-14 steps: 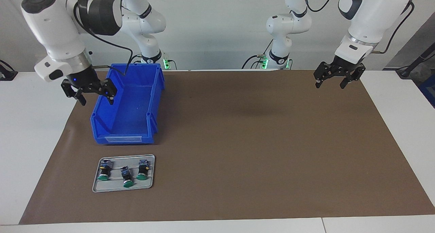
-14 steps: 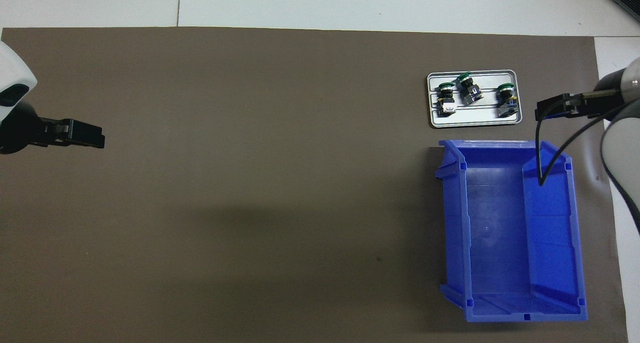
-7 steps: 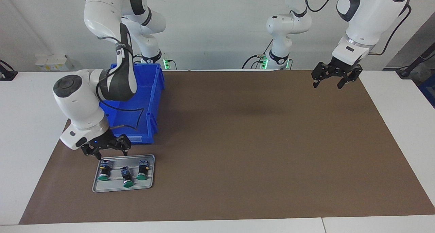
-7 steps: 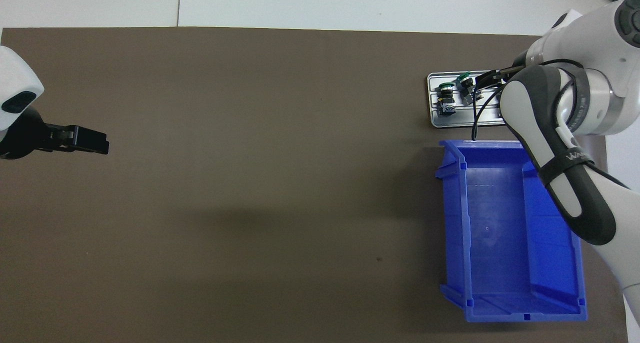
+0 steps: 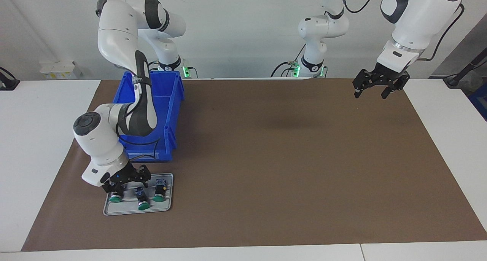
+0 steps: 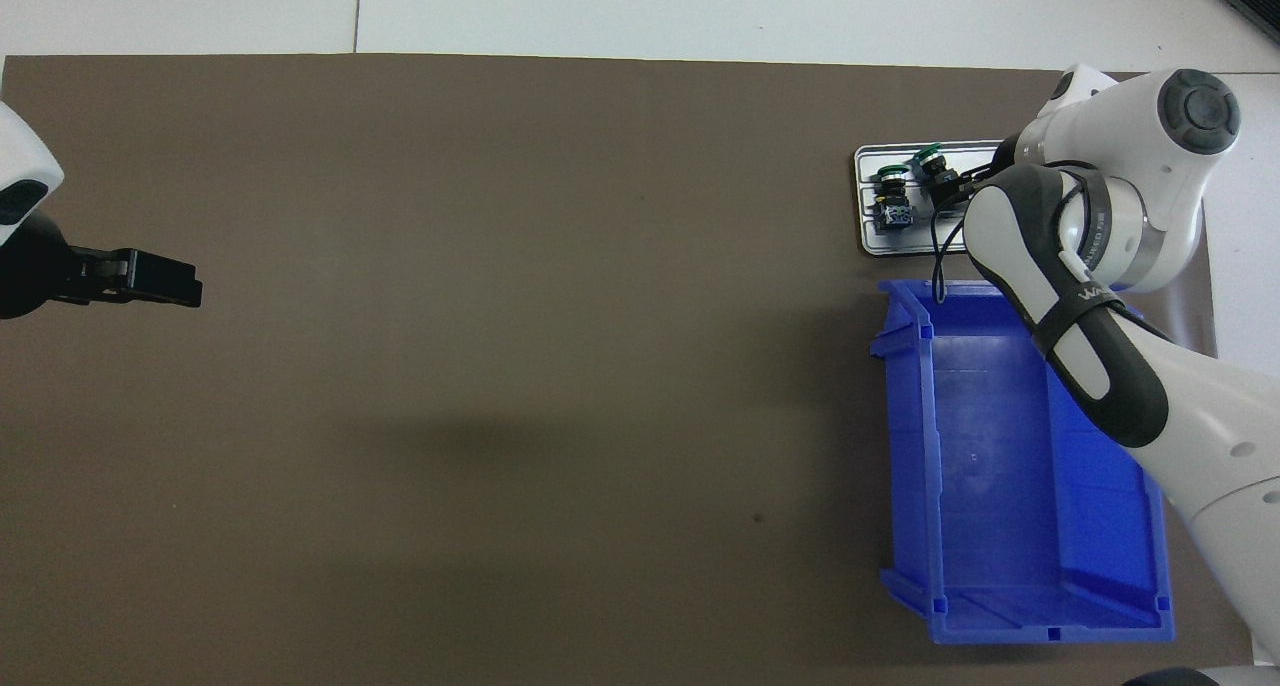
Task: Place and press button with both arms
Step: 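Reach the right gripper to the metal tray and grasp a green button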
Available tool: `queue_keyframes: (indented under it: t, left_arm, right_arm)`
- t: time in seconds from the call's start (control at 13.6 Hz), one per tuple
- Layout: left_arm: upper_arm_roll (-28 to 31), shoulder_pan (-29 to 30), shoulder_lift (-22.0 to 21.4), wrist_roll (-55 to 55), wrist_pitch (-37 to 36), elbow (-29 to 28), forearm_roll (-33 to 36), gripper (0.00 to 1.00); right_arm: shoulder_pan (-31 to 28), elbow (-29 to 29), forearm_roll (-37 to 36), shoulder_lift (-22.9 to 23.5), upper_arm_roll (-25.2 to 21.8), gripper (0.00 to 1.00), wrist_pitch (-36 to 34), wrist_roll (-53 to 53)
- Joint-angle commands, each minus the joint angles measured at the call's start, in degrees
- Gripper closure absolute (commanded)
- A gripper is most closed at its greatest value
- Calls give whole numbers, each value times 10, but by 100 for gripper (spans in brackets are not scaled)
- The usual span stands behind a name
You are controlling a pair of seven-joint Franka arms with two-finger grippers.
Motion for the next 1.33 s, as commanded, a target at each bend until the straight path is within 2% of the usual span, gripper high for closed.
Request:
queue_keyframes:
  t: [0.0,0.15,0.22,0.29,0.37,0.44,0.66,0.81,0.96,1.11,1.25]
  left_arm:
    - [-4,9,-19,10,8,-21,-7,0]
    - [-4,9,-19,10,9,-21,-7,0]
    - [-4,9,-19,10,8,-21,-7,0]
    - [-4,9,-19,10,9,-21,-7,0]
    - [-4,9,-19,10,8,-21,-7,0]
    - [-4,9,-19,10,8,-21,-7,0]
    - [-4,9,-19,10,9,-21,-7,0]
    - [-4,9,-19,10,8,-22,-7,0]
    - [-3,9,-19,10,8,-22,-7,0]
    - [-4,9,-19,10,8,-21,-7,0]
    - [-3,9,-19,10,8,-21,-7,0]
  right_arm:
    - [-7,-31,16,-10,9,13,25,-21]
    - [-5,-38,17,-11,9,17,25,-21]
    - [-4,-46,17,-13,9,28,30,-21]
    - [-3,-50,16,-14,9,48,34,-21]
    - [-2,-50,16,-14,9,78,34,-22]
    - [-2,-49,16,-14,9,100,34,-18]
    - [1,-17,17,-13,9,100,20,-5]
    - [12,4,0,-19,4,100,11,72]
    - [26,50,-7,-21,-2,100,-68,209]
    - [35,102,-8,-22,-1,100,-142,409]
    - [45,114,-11,-37,2,100,-150,557]
